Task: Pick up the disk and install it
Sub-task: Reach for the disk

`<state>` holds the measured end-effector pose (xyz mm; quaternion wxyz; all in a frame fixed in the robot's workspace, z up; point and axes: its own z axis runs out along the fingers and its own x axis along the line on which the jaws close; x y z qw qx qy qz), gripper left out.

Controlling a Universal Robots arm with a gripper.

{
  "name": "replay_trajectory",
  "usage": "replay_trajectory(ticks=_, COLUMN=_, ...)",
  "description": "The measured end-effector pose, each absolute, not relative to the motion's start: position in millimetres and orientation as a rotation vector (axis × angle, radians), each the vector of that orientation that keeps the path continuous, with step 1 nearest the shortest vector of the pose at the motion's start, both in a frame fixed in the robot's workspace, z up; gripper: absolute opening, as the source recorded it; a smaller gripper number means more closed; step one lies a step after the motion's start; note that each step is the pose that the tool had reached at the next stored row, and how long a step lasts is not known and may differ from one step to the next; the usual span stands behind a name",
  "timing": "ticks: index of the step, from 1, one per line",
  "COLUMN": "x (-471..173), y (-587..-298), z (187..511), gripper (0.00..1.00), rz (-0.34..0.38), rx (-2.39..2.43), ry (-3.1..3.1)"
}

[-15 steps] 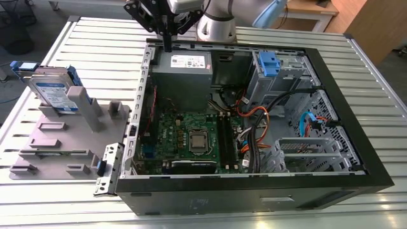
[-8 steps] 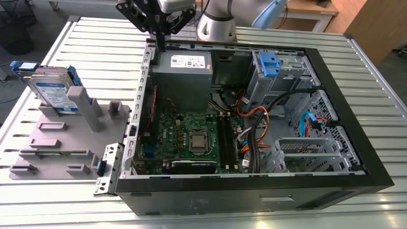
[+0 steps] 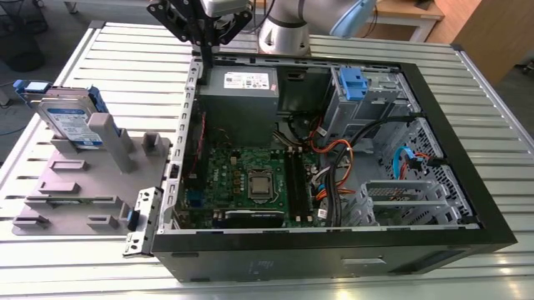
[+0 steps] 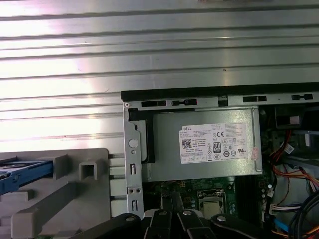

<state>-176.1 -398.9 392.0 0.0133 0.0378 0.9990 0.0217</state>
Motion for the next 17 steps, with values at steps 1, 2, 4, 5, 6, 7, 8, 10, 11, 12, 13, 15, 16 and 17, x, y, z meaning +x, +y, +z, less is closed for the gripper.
replay_trajectory(ticks=1, x=-176.2, y=-398.9, z=392.0, gripper=0.11, rz=0.068, rx=0.118, ry=3.112)
replay_trajectory(ticks=2, x=-176.6, y=-398.9, z=391.9, gripper=0.11, rz=0.068, rx=0.118, ry=3.112)
replay_trajectory(ticks=4, x=-177.7, y=-399.0, z=391.9, gripper=0.11, rz=0.068, rx=0.118, ry=3.112)
replay_trajectory(ticks=5, x=-178.5, y=-398.9, z=392.0, gripper=0.11, rz=0.068, rx=0.118, ry=3.112)
replay_trajectory(ticks=6, x=-179.3, y=-399.0, z=391.9, gripper=0.11, rz=0.068, rx=0.118, ry=3.112)
replay_trajectory(ticks=7, x=-180.1, y=-398.9, z=391.9, gripper=0.11, rz=0.068, rx=0.118, ry=3.112)
replay_trajectory(ticks=8, x=-180.9, y=-398.9, z=391.9, gripper=0.11, rz=0.068, rx=0.118, ry=3.112)
replay_trajectory(ticks=10, x=-182.5, y=-398.9, z=391.9, gripper=0.11, rz=0.068, rx=0.118, ry=3.112)
replay_trajectory(ticks=11, x=-183.2, y=-398.9, z=391.9, gripper=0.11, rz=0.068, rx=0.118, ry=3.112)
replay_trajectory(ticks=12, x=-183.7, y=-398.9, z=391.9, gripper=0.11, rz=0.068, rx=0.118, ry=3.112)
replay_trajectory(ticks=13, x=-183.8, y=-398.9, z=391.9, gripper=0.11, rz=0.068, rx=0.118, ry=3.112)
replay_trajectory(ticks=15, x=-184.2, y=-398.9, z=391.9, gripper=0.11, rz=0.068, rx=0.118, ry=3.112)
replay_trajectory(ticks=16, x=-184.5, y=-398.9, z=391.9, gripper=0.11, rz=0.068, rx=0.118, ry=3.112)
replay_trajectory(ticks=17, x=-184.5, y=-398.9, z=391.9, gripper=0.11, rz=0.068, rx=0.118, ry=3.112)
